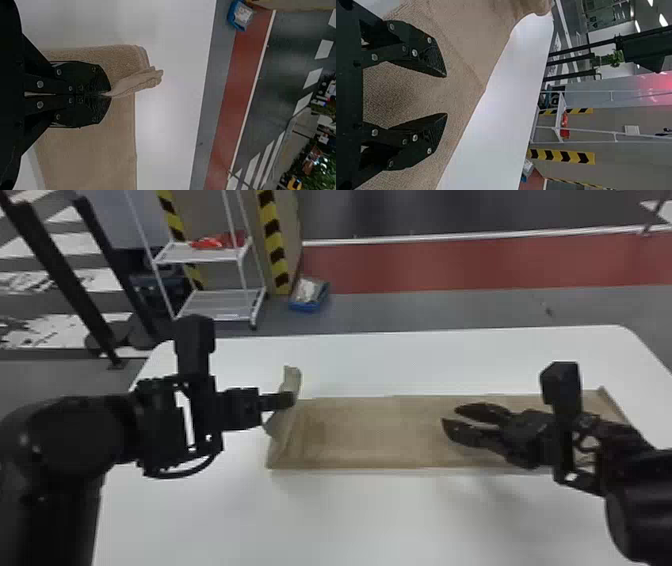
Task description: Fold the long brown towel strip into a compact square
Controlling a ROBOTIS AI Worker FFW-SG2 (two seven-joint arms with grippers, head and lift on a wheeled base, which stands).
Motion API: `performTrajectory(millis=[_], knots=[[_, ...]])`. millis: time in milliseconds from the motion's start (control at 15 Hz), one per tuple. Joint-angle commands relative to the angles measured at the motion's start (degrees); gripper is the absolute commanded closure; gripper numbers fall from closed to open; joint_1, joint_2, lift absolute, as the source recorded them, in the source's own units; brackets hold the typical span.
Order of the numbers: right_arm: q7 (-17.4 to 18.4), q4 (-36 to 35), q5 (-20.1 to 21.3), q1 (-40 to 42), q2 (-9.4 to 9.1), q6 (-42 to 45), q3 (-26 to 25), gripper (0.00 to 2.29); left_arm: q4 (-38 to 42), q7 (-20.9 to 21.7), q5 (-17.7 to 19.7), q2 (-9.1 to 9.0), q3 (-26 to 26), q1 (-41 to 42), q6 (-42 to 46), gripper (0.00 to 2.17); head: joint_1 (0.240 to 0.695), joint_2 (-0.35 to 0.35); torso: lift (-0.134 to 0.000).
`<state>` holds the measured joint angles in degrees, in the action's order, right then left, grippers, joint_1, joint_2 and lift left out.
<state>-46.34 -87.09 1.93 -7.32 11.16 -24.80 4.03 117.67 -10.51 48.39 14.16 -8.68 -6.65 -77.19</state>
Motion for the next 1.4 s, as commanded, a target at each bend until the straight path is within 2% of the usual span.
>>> performTrajectory(millis=[0, 200, 333, 467, 600, 667, 733, 800, 867, 933, 1000, 1067, 1200, 1333], knots=[[0.0, 2.1, 0.9, -0.1, -0.79, 3.4, 1.9, 2.13, 2.0, -0.3, 3.6, -5.37, 0.2, -0.1, -0.5, 1.19, 0.695, 0.084, -0.125], [0.1, 5.9, 0.8, -1.5, -1.58, 5.9, 3.3, 2.13, 1.2, -0.3, 5.6, -8.80, -0.1, 0.6, -0.3, 1.19, 0.695, 0.032, -0.125], [0.9, 8.5, 0.7, -2.7, -2.11, 7.1, 4.6, 2.13, 0.7, -0.2, 6.9, -11.00, 0.1, 0.7, 0.1, 1.18, 0.695, 0.023, -0.125], [1.3, 10.5, 0.8, -3.6, -2.37, 8.5, 5.1, 2.13, 0.9, -0.2, 8.5, -14.07, 0.0, 1.2, 0.6, 1.18, 0.695, 0.013, -0.125], [1.3, 10.6, -0.4, -3.8, -2.20, 8.5, 4.4, 2.13, -0.1, -0.2, 11.4, -14.31, 0.4, 1.5, 2.7, 1.18, 0.695, -0.006, -0.125], [1.1, 10.3, -2.7, -3.4, -2.11, 8.3, 3.4, 2.12, -0.6, -0.3, 11.9, -14.31, 1.6, 1.5, 4.5, 1.19, 0.695, -0.013, -0.125], [0.5, 9.1, -4.1, -2.3, -1.85, 8.1, 1.9, 1.85, -0.7, -0.5, 12.0, -14.31, 2.8, 1.5, 5.9, 1.19, 0.695, -0.020, -0.125], [0.2, 6.7, -5.5, -1.2, -1.67, 8.0, 0.5, 1.41, -0.8, -1.1, 11.9, -14.31, 4.1, 1.5, 8.0, 1.19, 0.695, -0.027, -0.125], [0.2, 3.7, -6.7, 0.6, -1.58, 8.3, -2.0, 0.49, -0.8, -2.1, 11.6, -14.31, 5.7, 1.5, 11.0, 1.18, 0.695, -0.047, -0.125], [0.3, 1.5, -7.2, 2.2, -1.58, 8.7, -4.6, 0.00, -1.0, -2.8, 10.8, -14.31, 7.5, 1.5, 13.6, 1.18, 0.695, -0.060, -0.125], [0.5, -1.0, -7.6, 4.2, -1.58, 8.8, -7.7, 0.00, -1.5, -3.3, 8.2, -14.31, 10.1, 1.4, 16.4, 1.18, 0.695, -0.075, -0.125], [0.6, -3.9, -10.5, 5.8, -1.32, 9.9, -10.5, 0.00, -1.8, -4.2, 5.8, -14.31, 12.6, 1.4, 18.9, 1.18, 0.695, -0.091, -0.125], [1.4, -6.9, -15.9, 9.7, -0.09, 13.4, -16.3, 0.05, -3.9, -5.0, 3.8, -14.31, 16.8, 1.5, 24.5, 1.18, 0.695, -0.138, -0.125], [1.4, -8.3, -20.0, 12.9, 0.88, 16.0, -22.2, 0.07, -6.8, -5.7, 0.7, -14.31, 21.7, 1.5, 29.6, 1.18, 0.695, -0.221, -0.125]])
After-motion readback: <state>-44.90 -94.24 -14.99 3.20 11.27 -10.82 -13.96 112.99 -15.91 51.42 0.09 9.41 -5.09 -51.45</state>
